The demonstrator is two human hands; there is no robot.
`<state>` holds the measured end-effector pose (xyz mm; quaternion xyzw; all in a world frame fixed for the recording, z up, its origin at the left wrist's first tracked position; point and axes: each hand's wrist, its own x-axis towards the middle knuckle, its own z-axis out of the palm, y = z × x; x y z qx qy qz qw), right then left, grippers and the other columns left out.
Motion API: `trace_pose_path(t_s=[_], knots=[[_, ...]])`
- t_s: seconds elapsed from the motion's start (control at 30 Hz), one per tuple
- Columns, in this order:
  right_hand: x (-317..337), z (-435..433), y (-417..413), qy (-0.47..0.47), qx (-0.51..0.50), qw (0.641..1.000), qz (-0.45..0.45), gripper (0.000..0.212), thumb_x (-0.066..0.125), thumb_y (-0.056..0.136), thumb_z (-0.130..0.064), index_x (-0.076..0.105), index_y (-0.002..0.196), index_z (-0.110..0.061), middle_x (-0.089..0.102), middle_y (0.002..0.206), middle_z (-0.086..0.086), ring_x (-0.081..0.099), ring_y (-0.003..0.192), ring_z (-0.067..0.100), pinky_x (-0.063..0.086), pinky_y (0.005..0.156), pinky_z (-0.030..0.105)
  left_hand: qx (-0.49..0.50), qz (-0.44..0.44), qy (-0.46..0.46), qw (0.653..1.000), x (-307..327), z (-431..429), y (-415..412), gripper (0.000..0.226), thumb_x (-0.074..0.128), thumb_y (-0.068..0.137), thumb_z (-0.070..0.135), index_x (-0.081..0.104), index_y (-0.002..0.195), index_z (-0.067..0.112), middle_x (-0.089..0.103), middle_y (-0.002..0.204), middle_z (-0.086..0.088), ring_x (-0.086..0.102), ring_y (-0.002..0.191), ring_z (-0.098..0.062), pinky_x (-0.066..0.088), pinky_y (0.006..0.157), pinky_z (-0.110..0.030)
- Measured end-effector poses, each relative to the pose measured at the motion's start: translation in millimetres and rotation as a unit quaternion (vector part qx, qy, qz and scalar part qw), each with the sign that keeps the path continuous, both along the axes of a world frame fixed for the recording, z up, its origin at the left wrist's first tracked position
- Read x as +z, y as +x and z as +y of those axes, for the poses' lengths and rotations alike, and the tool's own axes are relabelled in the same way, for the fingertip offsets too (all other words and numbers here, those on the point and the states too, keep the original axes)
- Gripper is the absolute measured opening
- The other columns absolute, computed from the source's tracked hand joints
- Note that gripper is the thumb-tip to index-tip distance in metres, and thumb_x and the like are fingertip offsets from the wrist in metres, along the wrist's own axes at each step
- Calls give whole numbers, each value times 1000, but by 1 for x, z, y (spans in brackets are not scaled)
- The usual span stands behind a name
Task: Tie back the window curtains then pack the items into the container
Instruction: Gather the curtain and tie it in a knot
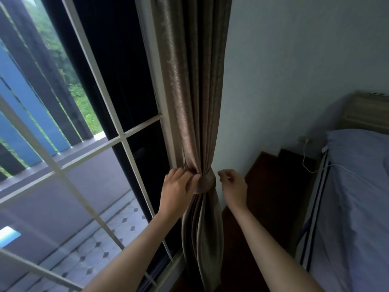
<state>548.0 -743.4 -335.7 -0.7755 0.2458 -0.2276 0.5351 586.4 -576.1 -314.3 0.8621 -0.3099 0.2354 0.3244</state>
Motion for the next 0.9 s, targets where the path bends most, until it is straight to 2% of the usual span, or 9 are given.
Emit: trace_pose_path(t_s=[0.07, 0.13, 0.23, 0.33, 0.4, 0.5, 0.67, 0.8, 0.9], knots=[[-34, 6, -20, 13, -35, 997, 72, 16, 56, 97, -20, 68, 103, -12, 66, 93, -3, 65, 91, 16, 39, 64, 13, -1, 42, 42, 998, -37, 12, -11, 18, 54, 94, 33, 62, 85, 19, 57, 78, 9, 46, 74, -10, 45, 70, -28], [-58, 8, -29, 16, 20, 988, 153, 28, 57, 95, -20, 61, 122, -12, 65, 113, 1, 65, 100, 19, 48, 75, 20, 29, 86, 78, 993, -63, 23, -19, 9, 62, 87, 29, 58, 89, 20, 58, 80, 7, 53, 76, -14, 49, 70, -34], [-66, 9, -18, -3, 93, 981, 171, 52, 60, 93, -25, 45, 142, -17, 59, 130, 1, 63, 111, 22, 53, 93, 36, 74, 166, 145, 973, -80, 25, -14, 25, 61, 86, 39, 58, 102, 20, 59, 93, 3, 57, 90, -20, 47, 78, -33], [-62, 8, -2, -48, 109, 985, 128, 29, 57, 95, -21, 59, 124, -17, 69, 107, 0, 68, 94, 21, 55, 78, 32, 76, 186, 162, 966, -78, 12, -4, 30, 57, 89, 48, 60, 97, 19, 60, 98, 2, 56, 94, -19, 42, 80, -31], [-61, 5, 6, -111, 104, 981, 118, 14, 53, 96, -17, 66, 100, -14, 67, 86, -3, 67, 78, 20, 45, 59, 22, 65, 172, 161, 970, -73, 2, 1, 25, 55, 93, 39, 64, 92, 16, 64, 96, -1, 57, 95, -22, 38, 79, -31], [-71, 3, 5, -178, 98, 972, 119, 21, 50, 97, -15, 58, 78, -17, 58, 69, -6, 58, 62, 17, 37, 53, 24, 39, 177, 169, 969, -76, -5, 7, 25, 51, 97, 31, 67, 88, 14, 67, 95, -1, 56, 99, -22, 34, 81, -30], [-92, 8, -2, -185, 86, 974, 98, 17, 51, 95, -11, 67, 90, -10, 68, 75, 3, 65, 68, 22, 54, 62, 40, 14, 183, 157, 971, -85, -20, 2, 21, 51, 96, 24, 67, 91, 12, 67, 97, -4, 53, 98, -25, 33, 76, -30], [-78, 0, 7, -183, 94, 974, 96, 19, 50, 96, -13, 62, 82, -12, 66, 74, 2, 64, 69, 23, 51, 61, 36, 7, 218, 157, 963, -77, -28, 11, 23, 51, 96, 25, 66, 87, 9, 67, 93, -9, 53, 97, -27, 39, 71, -33], [-72, -3, 0, -148, 52, 984, 86, 12, 54, 94, -18, 61, 104, -19, 62, 97, -9, 63, 84, 12, 53, 70, 32, 0, 230, 203, 952, -79, -20, 18, 31, 54, 93, 41, 58, 74, 17, 66, 84, -5, 58, 91, -26, 41, 73, -33]])
